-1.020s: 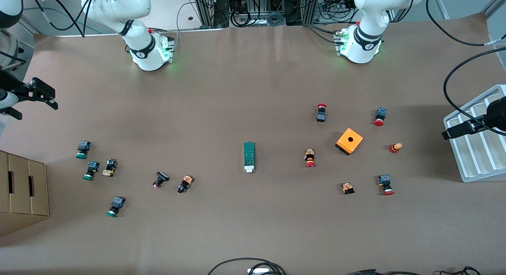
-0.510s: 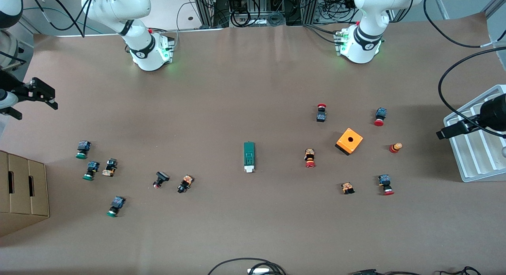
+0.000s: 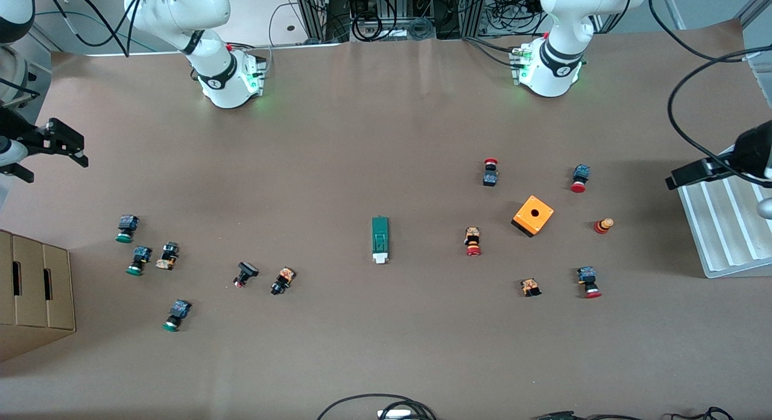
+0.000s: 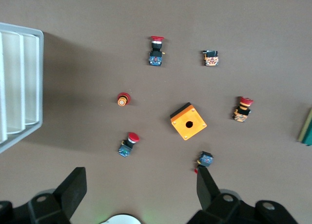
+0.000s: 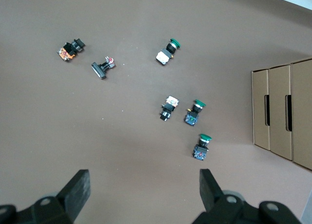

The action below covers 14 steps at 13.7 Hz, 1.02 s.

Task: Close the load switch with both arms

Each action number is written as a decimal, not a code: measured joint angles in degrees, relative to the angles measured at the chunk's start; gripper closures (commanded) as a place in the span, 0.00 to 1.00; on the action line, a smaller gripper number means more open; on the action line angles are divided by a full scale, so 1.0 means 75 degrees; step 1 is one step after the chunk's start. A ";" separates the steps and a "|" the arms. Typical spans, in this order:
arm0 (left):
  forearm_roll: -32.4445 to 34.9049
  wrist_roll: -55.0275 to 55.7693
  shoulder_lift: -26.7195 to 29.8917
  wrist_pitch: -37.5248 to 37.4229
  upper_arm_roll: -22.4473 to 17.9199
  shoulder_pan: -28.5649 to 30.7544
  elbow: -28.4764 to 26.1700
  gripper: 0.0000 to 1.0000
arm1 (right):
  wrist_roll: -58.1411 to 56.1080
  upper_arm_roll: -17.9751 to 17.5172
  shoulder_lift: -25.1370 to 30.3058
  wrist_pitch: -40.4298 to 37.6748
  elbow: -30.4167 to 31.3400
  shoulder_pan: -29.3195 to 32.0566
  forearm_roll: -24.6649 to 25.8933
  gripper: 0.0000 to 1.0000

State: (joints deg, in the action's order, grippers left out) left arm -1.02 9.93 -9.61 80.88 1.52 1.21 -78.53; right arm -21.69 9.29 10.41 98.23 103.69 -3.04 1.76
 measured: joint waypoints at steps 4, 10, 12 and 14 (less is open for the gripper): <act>0.0339 0.0009 0.0073 0.0015 0.0419 -0.0160 0.0149 0.00 | 0.0854 0.0086 0.0000 -0.0097 0.0001 0.0000 -0.0063 0.00; 0.0315 -0.0529 0.0194 -0.0078 0.0122 -0.0029 0.0204 0.00 | 0.1036 0.0156 0.0000 -0.0175 0.0004 0.0000 -0.0072 0.00; 0.0301 -0.0529 0.0263 -0.0079 0.0104 -0.0021 0.0188 0.00 | 0.1049 0.0156 0.0000 -0.0188 0.0004 0.0000 -0.0072 0.00; 0.0289 -0.0509 0.0281 -0.0079 0.0093 0.0077 0.0176 0.00 | 0.1054 0.0156 0.0000 -0.0193 0.0004 0.0000 -0.0072 0.00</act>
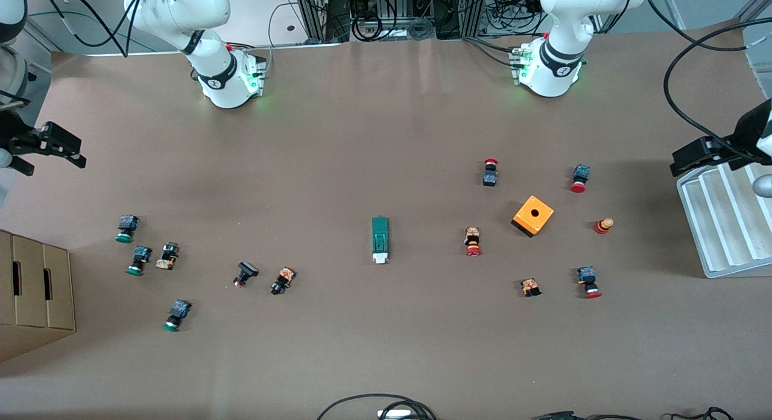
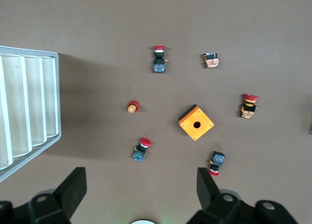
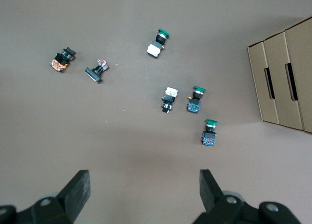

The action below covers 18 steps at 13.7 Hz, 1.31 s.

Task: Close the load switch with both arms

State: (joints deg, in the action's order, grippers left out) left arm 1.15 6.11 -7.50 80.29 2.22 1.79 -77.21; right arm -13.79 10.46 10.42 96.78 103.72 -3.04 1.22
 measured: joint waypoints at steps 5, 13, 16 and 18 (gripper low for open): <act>-0.0226 -0.0009 0.0001 0.0000 -0.0008 0.0275 -0.0088 0.00 | 0.0001 0.0000 0.0000 -0.0008 0.0000 0.0000 0.0000 0.00; -0.0231 -0.0007 0.0001 0.0004 -0.0009 0.0281 -0.0127 0.00 | 0.0002 0.0000 0.0000 -0.0009 0.0000 0.0000 0.0000 0.00; -0.0237 -0.0007 0.0005 0.0011 -0.0005 0.0275 -0.0127 0.00 | 0.0002 0.0000 0.0000 -0.0009 0.0000 0.0000 0.0000 0.00; -0.0241 -0.0007 0.0008 0.0012 0.0007 0.0269 -0.0127 0.00 | 0.0002 0.0000 0.0000 -0.0009 0.0000 0.0000 0.0000 0.00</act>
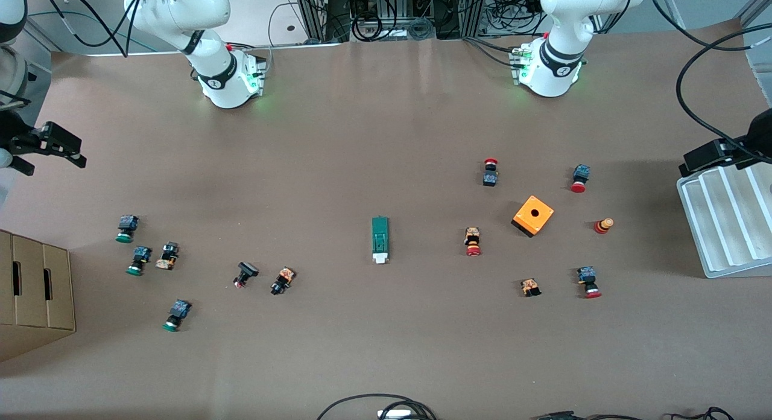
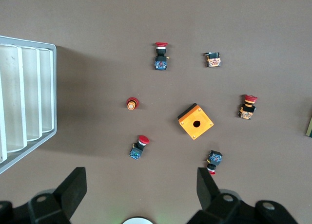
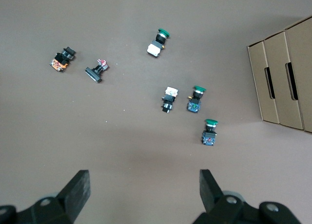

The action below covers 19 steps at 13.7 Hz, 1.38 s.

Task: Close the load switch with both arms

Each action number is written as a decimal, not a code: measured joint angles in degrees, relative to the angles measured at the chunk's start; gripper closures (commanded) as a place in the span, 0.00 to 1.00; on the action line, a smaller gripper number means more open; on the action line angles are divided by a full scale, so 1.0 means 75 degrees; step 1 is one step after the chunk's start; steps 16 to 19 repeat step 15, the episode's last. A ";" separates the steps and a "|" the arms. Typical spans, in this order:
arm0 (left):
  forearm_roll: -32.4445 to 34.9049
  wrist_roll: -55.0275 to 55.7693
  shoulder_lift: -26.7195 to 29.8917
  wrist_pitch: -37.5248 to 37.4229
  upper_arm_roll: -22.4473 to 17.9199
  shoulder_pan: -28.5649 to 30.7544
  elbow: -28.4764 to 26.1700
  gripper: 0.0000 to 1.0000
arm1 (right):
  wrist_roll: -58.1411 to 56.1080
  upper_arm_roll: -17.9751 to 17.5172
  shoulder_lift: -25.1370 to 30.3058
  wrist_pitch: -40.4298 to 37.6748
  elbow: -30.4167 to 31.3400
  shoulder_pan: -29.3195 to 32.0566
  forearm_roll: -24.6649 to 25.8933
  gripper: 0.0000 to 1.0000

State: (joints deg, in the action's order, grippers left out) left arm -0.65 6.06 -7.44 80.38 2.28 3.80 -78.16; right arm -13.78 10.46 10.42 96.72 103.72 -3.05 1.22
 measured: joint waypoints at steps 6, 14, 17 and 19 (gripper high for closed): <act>-0.0003 0.0000 0.0000 0.0027 0.0018 -0.0003 0.0000 0.00 | 0.0000 0.0000 0.0000 0.0000 0.0000 0.0000 0.0000 0.00; 0.0050 -0.0001 0.0000 0.0090 0.0018 -0.0002 0.0000 0.00 | 0.0000 0.0000 0.0000 0.0000 0.0000 0.0000 0.0000 0.00; 0.0061 -0.0001 0.0000 0.0118 0.0018 -0.0002 0.0000 0.00 | 0.0000 0.0000 0.0000 0.0000 0.0000 0.0000 0.0000 0.00; 0.0061 -0.0001 0.0000 0.0118 0.0018 -0.0002 0.0000 0.00 | 0.0000 0.0000 0.0000 0.0000 0.0000 0.0000 0.0000 0.00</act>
